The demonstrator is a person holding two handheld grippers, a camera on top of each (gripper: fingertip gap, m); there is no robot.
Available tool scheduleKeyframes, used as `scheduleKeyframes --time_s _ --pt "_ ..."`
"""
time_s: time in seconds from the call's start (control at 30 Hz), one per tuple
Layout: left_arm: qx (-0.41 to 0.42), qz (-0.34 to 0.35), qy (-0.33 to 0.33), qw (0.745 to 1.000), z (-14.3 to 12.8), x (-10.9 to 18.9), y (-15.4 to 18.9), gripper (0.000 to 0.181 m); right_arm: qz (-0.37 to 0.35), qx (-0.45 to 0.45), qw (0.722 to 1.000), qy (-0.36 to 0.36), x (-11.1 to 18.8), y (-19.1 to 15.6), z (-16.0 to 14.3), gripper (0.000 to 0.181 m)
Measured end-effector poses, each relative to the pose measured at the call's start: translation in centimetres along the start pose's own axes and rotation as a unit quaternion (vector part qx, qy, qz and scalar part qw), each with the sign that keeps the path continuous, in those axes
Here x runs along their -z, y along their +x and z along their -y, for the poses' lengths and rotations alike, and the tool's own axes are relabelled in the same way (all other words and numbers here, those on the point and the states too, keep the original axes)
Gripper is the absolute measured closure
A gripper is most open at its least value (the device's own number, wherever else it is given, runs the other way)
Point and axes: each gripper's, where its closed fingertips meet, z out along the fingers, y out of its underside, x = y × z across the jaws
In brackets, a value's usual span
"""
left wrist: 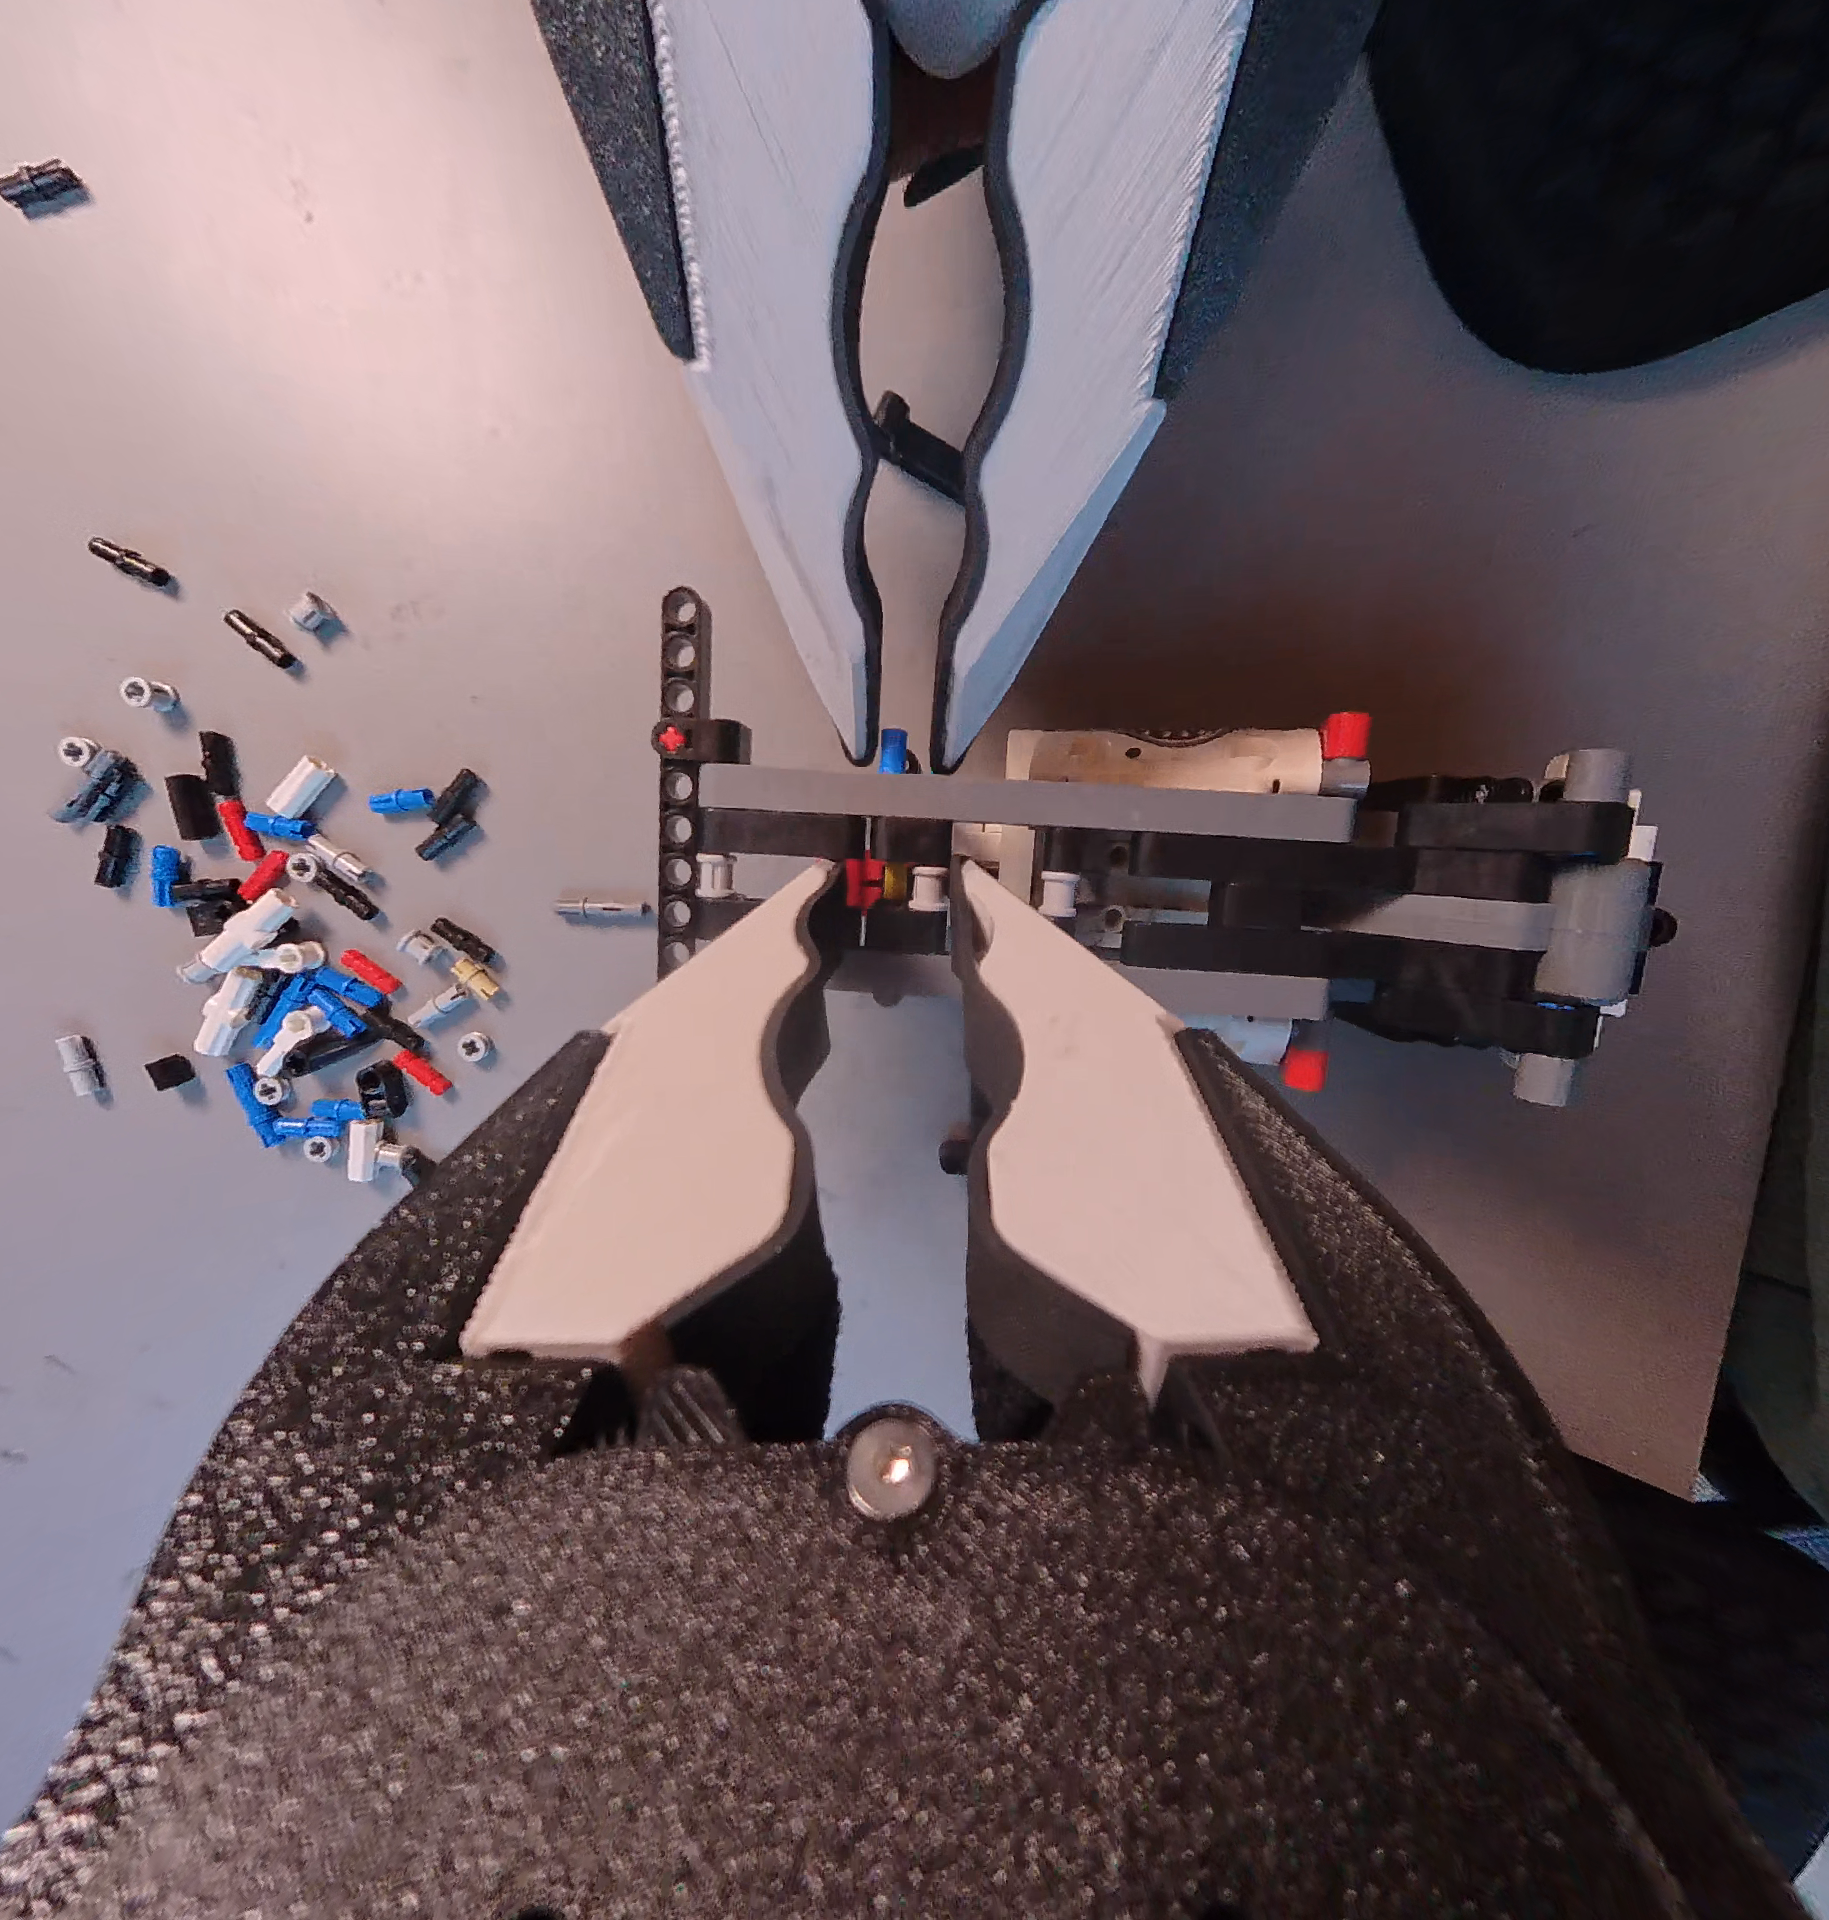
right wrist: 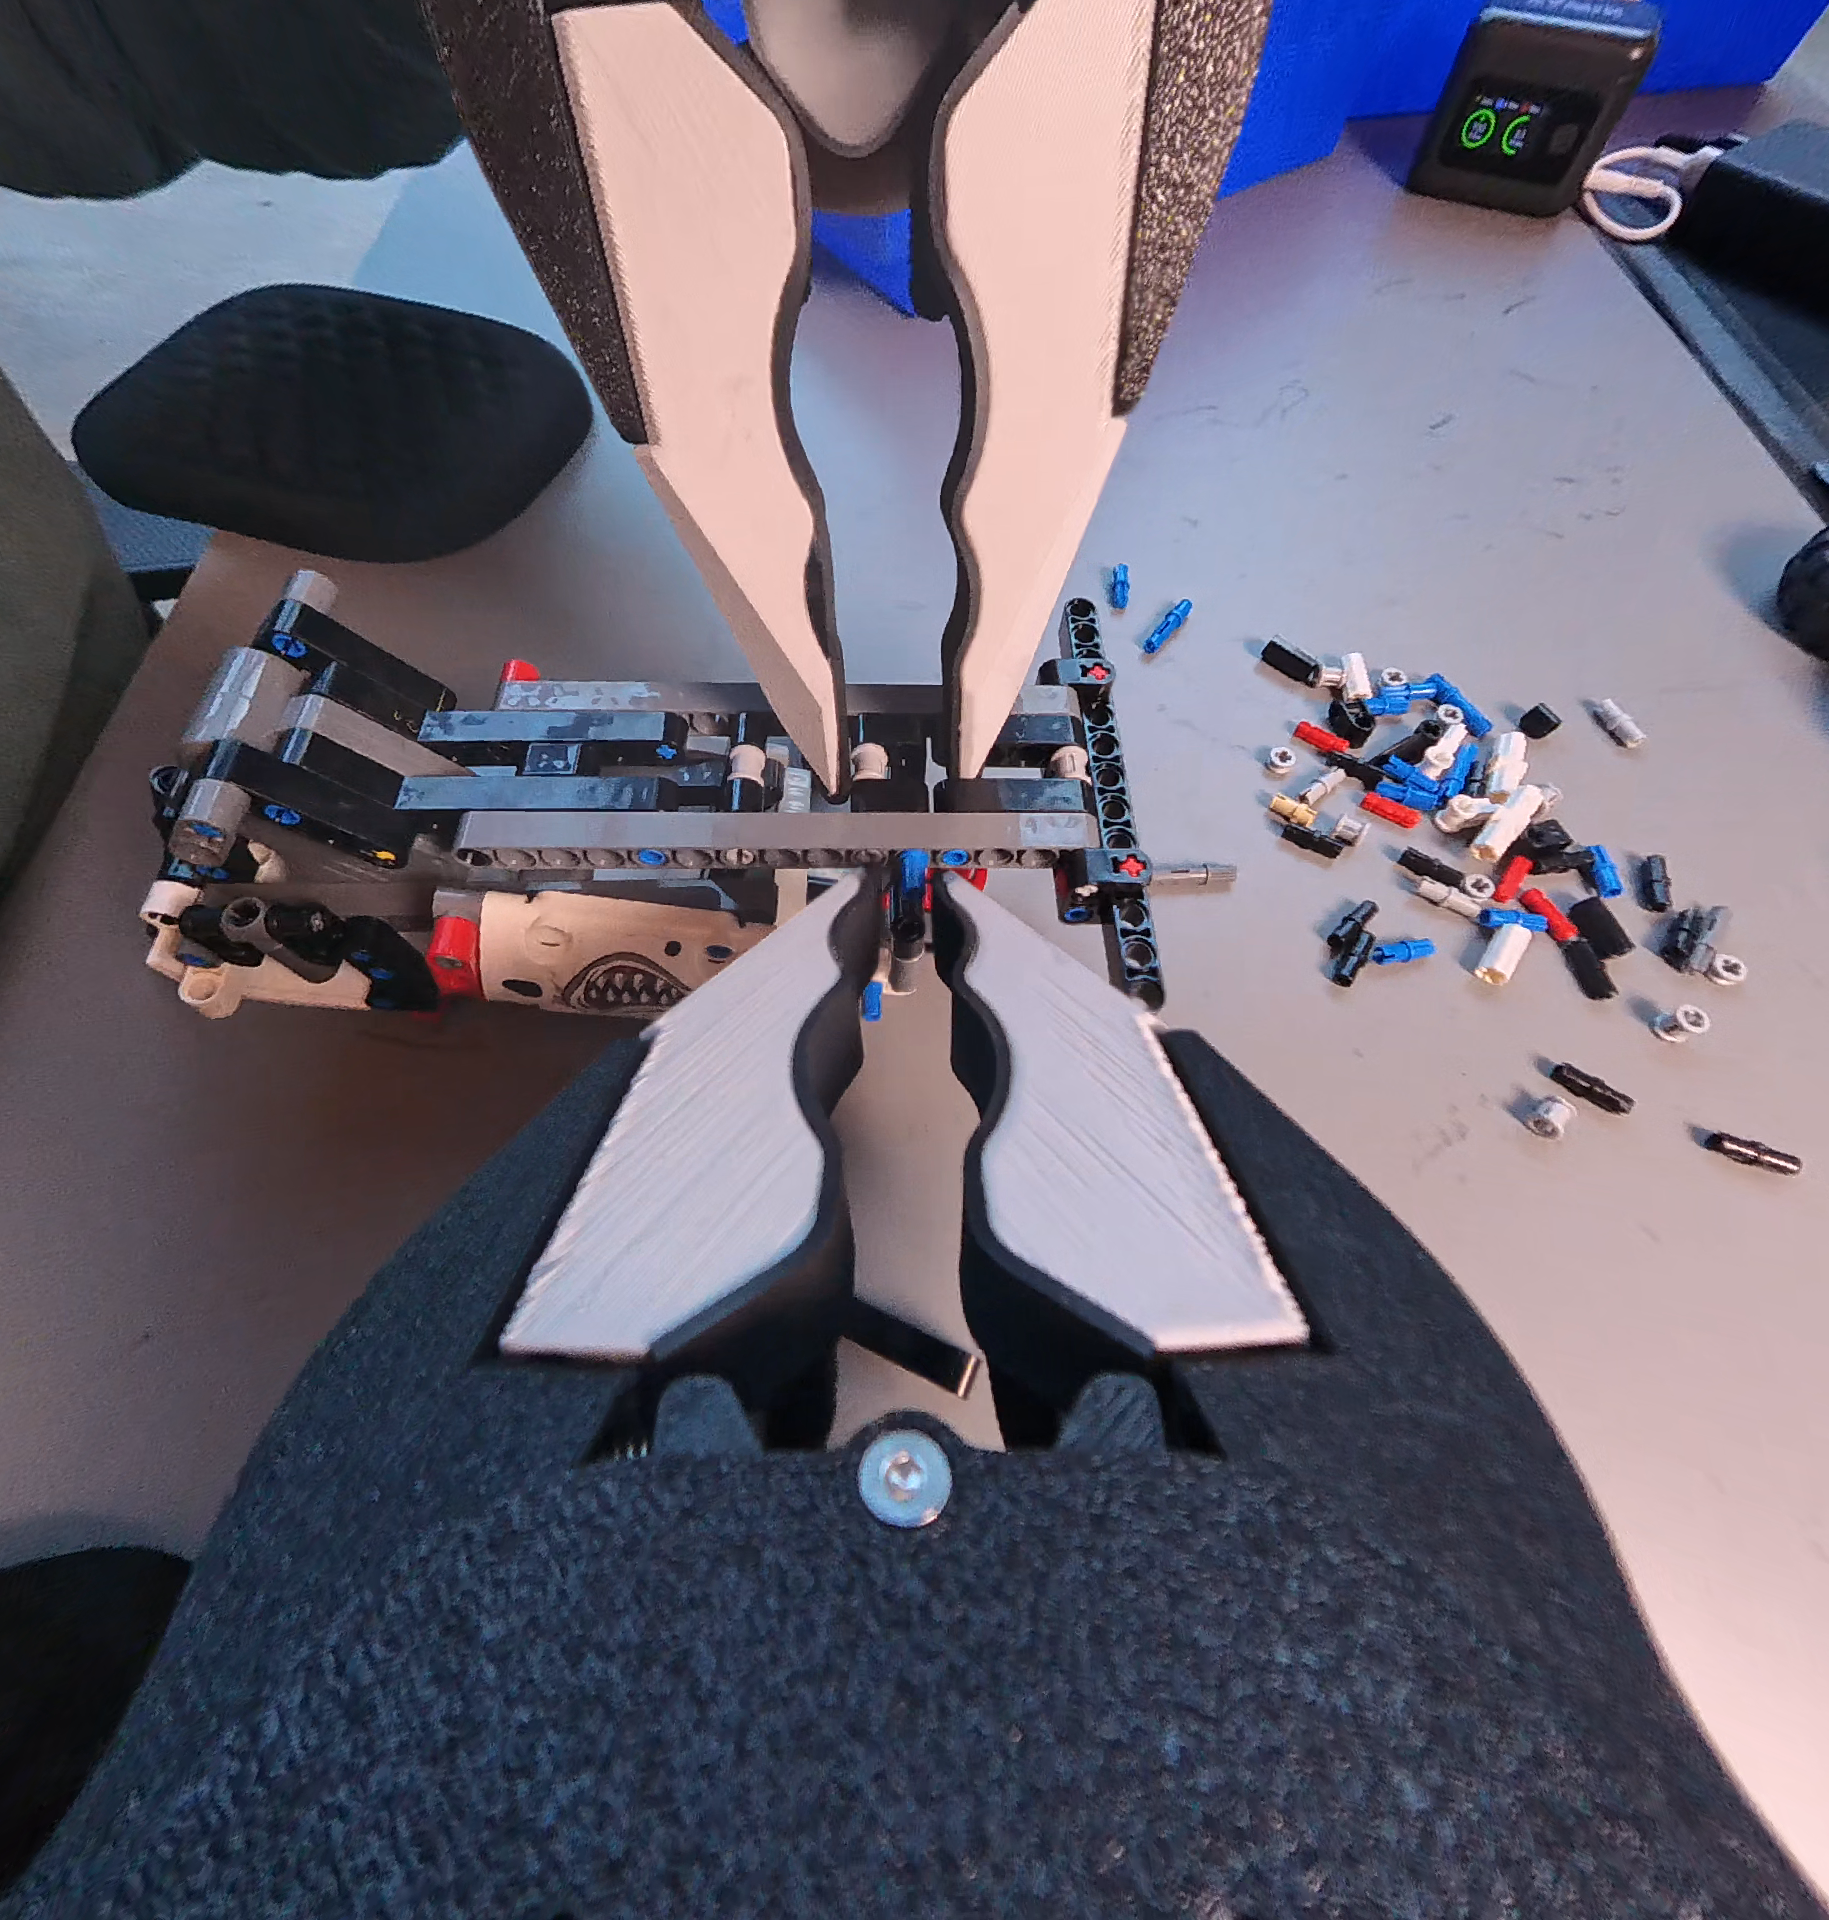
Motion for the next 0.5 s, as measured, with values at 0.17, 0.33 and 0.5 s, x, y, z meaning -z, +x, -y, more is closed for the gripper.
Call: scheduleKeyframes --time_s 0.17,0.33,0.5 --pt "-0.004 -0.013 -0.002 1.0 -0.1 0.15 0.24 0.163 0.003 0.003 1.0 0.006 -0.08 -0.1 0.23 0.175" --pt "-0.011 -0.017 -0.017 1.0 -0.27 0.04 0.47 0.167 0.001 0.005 1.0 0.015 -0.21 -0.11 0.23 0.178" --pt "-0.002 -0.043 -0.022 0.999 -0.42 0.24 0.68 0.167 0.007 0.002 1.0 0.028 -0.34 -0.26 0.41 0.178"
